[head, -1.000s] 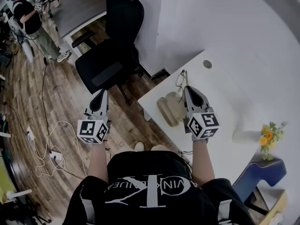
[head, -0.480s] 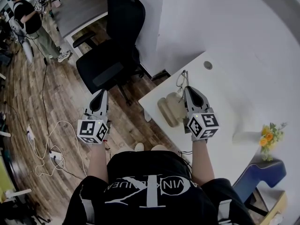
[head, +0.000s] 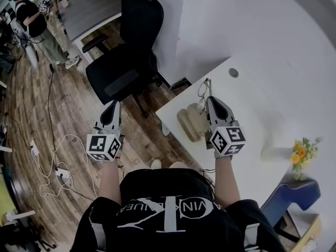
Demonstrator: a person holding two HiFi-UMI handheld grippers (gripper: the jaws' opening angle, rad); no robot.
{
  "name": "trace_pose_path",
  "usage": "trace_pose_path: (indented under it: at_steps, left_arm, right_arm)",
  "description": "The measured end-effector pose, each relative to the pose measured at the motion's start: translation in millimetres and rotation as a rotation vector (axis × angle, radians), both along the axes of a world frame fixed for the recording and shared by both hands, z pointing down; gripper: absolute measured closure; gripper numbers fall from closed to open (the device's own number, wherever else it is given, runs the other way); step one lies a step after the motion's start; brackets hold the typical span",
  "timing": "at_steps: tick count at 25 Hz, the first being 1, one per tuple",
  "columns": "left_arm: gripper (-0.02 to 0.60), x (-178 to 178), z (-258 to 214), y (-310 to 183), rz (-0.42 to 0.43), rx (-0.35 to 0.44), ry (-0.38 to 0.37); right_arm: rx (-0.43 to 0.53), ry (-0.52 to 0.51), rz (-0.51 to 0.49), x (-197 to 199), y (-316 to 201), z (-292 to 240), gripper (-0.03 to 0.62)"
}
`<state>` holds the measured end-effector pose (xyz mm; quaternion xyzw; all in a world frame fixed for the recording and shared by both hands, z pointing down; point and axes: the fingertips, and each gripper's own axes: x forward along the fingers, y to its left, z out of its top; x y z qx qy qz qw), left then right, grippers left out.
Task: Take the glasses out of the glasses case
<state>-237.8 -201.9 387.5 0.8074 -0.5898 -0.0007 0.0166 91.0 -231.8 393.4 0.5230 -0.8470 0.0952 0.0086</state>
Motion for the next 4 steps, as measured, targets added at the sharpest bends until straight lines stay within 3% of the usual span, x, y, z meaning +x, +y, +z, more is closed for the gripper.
trace_pose_path:
  at_steps: [4]
  left_arm:
    - [0.561,-0.5,1.1,0.8,0.000,-0.001,0.002]
  right_arm:
    - [-0.002,-0.006,0.003,0.2,0.7,0.6,0.560]
